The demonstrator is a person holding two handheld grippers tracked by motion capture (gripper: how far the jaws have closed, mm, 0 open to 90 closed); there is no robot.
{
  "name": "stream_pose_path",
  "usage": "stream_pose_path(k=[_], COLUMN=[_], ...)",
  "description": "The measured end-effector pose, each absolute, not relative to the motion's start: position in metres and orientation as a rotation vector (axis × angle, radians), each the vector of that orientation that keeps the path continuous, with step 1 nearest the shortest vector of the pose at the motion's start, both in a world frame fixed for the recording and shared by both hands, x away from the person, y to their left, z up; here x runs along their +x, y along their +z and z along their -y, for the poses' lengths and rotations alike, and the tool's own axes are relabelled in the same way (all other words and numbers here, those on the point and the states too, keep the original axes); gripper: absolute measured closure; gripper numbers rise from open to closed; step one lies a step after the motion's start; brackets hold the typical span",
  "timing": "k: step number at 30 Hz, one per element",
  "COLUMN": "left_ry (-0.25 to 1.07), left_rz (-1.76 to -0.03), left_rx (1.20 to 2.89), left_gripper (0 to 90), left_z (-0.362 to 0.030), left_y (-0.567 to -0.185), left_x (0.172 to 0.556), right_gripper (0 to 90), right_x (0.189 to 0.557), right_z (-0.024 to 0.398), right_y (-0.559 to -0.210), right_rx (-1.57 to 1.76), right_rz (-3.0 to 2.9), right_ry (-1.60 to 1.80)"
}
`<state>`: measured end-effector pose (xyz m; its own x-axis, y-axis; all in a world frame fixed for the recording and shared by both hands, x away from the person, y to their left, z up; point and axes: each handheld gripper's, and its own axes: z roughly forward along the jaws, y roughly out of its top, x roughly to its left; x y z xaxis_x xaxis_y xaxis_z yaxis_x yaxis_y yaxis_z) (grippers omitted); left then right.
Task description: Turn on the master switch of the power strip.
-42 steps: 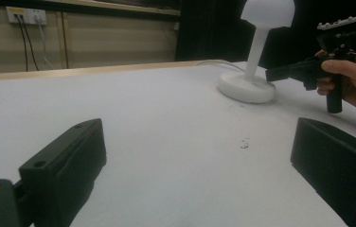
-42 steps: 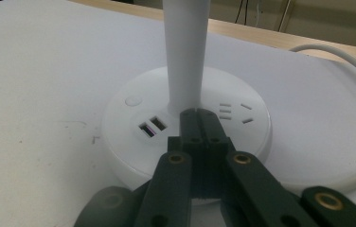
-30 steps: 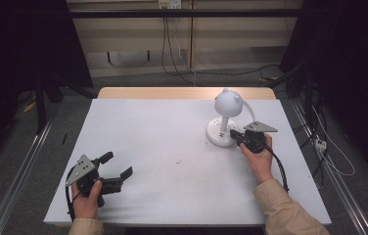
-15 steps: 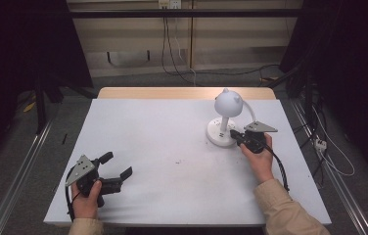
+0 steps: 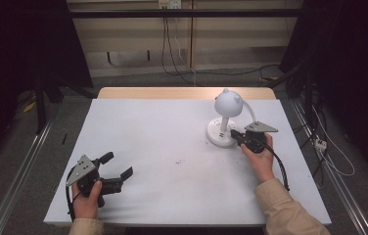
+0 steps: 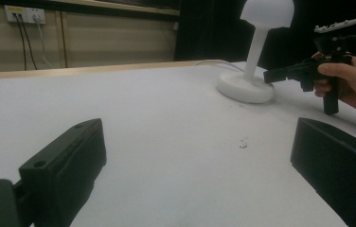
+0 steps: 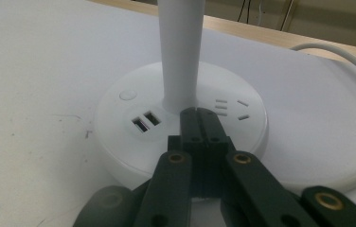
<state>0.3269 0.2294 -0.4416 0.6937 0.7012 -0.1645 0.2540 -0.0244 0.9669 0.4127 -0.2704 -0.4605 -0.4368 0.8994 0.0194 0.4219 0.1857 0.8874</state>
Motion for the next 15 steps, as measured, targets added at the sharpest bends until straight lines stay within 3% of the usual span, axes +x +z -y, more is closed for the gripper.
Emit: stream_pose_path(k=[15], left_ry=[0.429], left_rz=[-0.798], left_rx=[1.602], left_gripper=[4.1], left_z=[-0.2295], left_y=[-0.4418], left_x=[0.3265], right_gripper=[90.0], right_x=[0.4119], right_z=[0.2671], right_y=[-0.4619], right_rx=[1.199], right_rz=[-1.947], right_ry=[1.169])
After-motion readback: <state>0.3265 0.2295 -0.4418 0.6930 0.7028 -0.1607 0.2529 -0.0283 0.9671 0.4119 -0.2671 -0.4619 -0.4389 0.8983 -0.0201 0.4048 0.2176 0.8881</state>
